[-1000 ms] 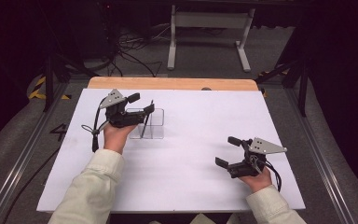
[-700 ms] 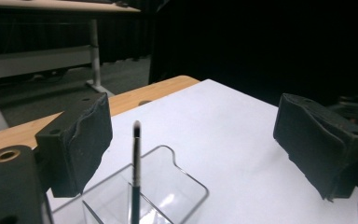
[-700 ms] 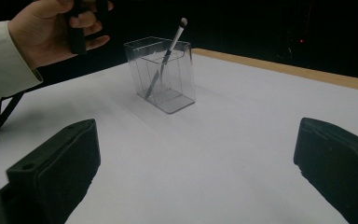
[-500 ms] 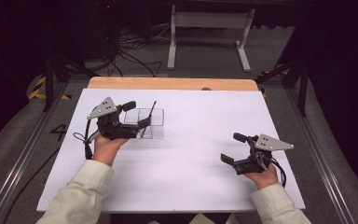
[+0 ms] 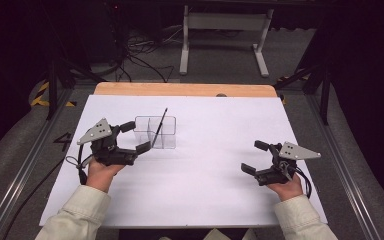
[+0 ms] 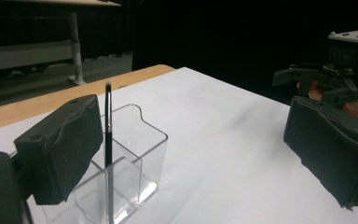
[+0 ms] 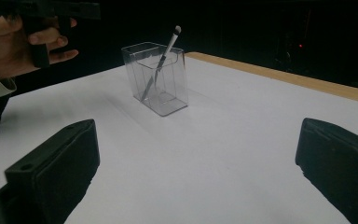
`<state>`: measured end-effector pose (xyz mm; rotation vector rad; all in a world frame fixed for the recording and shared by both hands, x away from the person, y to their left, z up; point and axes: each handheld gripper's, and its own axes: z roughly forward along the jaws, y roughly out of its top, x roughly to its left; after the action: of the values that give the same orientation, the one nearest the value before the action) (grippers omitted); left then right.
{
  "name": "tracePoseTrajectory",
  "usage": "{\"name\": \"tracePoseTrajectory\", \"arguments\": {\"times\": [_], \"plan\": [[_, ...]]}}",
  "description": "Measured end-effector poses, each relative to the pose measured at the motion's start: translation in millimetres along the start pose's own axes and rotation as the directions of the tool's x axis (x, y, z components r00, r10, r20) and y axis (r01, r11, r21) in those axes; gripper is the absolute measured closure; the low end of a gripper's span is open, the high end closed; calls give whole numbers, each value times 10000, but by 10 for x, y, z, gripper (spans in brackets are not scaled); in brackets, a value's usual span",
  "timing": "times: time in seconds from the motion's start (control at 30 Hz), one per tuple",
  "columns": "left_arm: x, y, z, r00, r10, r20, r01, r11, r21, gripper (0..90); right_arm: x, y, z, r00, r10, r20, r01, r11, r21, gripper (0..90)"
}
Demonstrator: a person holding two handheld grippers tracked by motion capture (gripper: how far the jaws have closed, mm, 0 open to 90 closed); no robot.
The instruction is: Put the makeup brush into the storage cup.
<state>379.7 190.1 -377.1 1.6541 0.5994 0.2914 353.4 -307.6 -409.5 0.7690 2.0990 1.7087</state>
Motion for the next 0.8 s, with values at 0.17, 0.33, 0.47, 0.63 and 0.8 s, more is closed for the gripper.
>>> {"name": "tracePoseTrajectory", "arguments": {"times": [0.17, 0.33, 0.47, 0.63, 0.8], "plan": [[-41, -126, -129, 9997, -9, 239, 6, 9999, 116, 44, -18, -13, -17, 9999, 107, -61, -107, 9999, -42, 1], [-41, -277, -262, 9999, -143, 26, 143, 9999, 69, 43, -23, -43, -18, 9998, 222, 18, -222, 9997, -73, 2], [-28, -407, -333, 9992, -391, -94, 391, 9992, -28, 44, -22, -92, -27, 9996, 283, 72, -282, 9995, -156, 2], [-24, -532, -348, 9988, -474, -154, 476, 9988, 98, 44, -20, -146, -32, 9995, 320, 66, -320, 9995, -77, 0], [-20, -678, -395, 9981, -548, -284, 554, 9983, 205, 43, -16, -201, -46, 9996, 266, 76, -266, 9996, -22, 0]]}}
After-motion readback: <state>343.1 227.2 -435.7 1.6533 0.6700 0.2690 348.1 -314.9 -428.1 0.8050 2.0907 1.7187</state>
